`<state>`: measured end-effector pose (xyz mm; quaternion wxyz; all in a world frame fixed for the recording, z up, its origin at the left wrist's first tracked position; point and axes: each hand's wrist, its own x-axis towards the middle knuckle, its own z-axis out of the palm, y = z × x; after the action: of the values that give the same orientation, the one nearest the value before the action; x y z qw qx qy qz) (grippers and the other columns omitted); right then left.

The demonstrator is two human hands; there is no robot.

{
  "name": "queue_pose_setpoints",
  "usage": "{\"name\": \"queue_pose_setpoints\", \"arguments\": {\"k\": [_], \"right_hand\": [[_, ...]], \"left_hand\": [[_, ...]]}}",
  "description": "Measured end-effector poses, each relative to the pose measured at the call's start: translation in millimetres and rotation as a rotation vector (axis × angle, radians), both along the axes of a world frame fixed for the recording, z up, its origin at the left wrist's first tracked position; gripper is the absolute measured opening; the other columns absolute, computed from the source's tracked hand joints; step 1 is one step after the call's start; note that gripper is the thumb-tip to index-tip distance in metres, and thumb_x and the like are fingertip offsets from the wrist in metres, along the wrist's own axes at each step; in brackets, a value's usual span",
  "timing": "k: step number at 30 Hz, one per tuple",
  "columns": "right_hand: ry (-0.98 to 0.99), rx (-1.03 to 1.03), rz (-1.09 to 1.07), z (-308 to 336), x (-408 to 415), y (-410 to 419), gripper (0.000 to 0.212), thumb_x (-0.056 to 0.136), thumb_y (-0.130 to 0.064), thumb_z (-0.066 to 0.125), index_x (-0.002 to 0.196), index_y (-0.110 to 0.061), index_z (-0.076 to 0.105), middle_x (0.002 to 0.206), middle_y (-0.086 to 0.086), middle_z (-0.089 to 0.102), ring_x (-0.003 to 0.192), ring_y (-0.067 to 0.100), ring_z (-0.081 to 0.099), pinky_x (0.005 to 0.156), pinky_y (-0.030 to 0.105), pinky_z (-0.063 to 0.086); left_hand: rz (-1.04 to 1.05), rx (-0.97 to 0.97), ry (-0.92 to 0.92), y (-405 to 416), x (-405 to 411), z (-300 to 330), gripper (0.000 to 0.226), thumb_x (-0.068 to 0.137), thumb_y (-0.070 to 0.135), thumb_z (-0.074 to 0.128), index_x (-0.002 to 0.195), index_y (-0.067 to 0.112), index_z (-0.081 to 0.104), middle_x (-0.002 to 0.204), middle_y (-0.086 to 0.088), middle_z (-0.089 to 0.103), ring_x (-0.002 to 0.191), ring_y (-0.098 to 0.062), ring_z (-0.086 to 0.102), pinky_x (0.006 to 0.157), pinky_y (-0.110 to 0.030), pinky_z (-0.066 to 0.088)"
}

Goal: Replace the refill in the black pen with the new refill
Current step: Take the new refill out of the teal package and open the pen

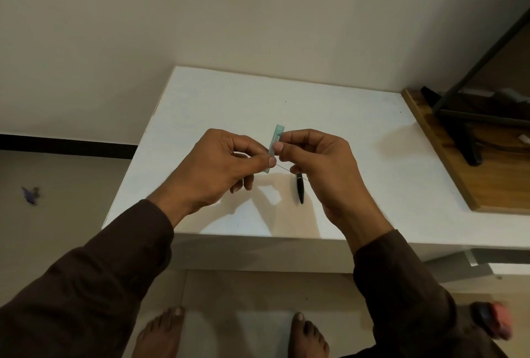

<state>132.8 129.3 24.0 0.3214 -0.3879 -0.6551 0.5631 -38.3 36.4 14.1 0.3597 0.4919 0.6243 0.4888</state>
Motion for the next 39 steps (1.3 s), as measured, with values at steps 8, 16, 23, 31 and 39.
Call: {"name": "queue_pose_setpoints", "arguments": {"k": [8, 16, 23, 31, 39], "right_hand": [[-0.204, 0.048, -0.013, -10.9, -4.4, 6.7, 0.013, 0.099, -0.021, 0.068, 0.103, -0.019, 0.080, 0.089, -0.006, 0.079, 0.064, -0.001, 0.066, 0.059, 0.013, 0.048], [-0.679, 0.395, 0.283, -22.7, -38.2, -11.6, 0.024, 0.099, -0.027, 0.068, 0.122, -0.022, 0.075, 0.106, -0.006, 0.066, 0.099, 0.014, 0.062, 0.081, 0.024, 0.044], [-0.726, 0.446, 0.287, -26.3, -44.7, -13.2, 0.011, 0.097, -0.025, 0.071, 0.107, -0.022, 0.075, 0.101, -0.008, 0.060, 0.089, 0.016, 0.059, 0.067, 0.023, 0.040], [-0.159, 0.210, -0.056, -4.9, -31.1, -2.3, 0.007, 0.089, -0.020, 0.080, 0.095, -0.023, 0.077, 0.082, -0.008, 0.077, 0.069, 0.005, 0.069, 0.062, 0.016, 0.050], [0.045, 0.106, -0.040, 5.6, -17.6, 2.4, 0.010, 0.091, -0.013, 0.077, 0.099, -0.017, 0.079, 0.089, -0.001, 0.082, 0.075, 0.007, 0.073, 0.066, 0.023, 0.058]], "left_hand": [[0.146, -0.018, 0.015, -22.2, -43.1, 3.7, 0.008, 0.086, 0.023, 0.081, 0.080, 0.017, 0.084, 0.065, -0.009, 0.074, 0.052, -0.016, 0.061, 0.047, -0.024, 0.049], [0.166, -0.082, 0.046, -39.4, -70.8, -1.6, 0.009, 0.085, 0.023, 0.081, 0.077, 0.019, 0.084, 0.071, -0.017, 0.074, 0.058, -0.032, 0.059, 0.052, -0.033, 0.049], [0.161, -0.094, 0.040, -37.0, -66.5, 0.0, 0.010, 0.085, 0.023, 0.080, 0.078, 0.017, 0.084, 0.067, -0.012, 0.075, 0.057, -0.029, 0.060, 0.052, -0.029, 0.051], [0.112, -0.086, 0.028, -27.7, -46.6, 1.0, 0.012, 0.086, 0.018, 0.080, 0.075, 0.016, 0.084, 0.068, -0.002, 0.076, 0.049, -0.005, 0.057, 0.049, -0.024, 0.048], [0.053, -0.061, 0.113, -15.9, -18.6, 0.0, 0.010, 0.085, 0.025, 0.080, 0.077, 0.023, 0.084, 0.081, 0.007, 0.080, 0.062, -0.002, 0.068, 0.057, -0.027, 0.060]]}}
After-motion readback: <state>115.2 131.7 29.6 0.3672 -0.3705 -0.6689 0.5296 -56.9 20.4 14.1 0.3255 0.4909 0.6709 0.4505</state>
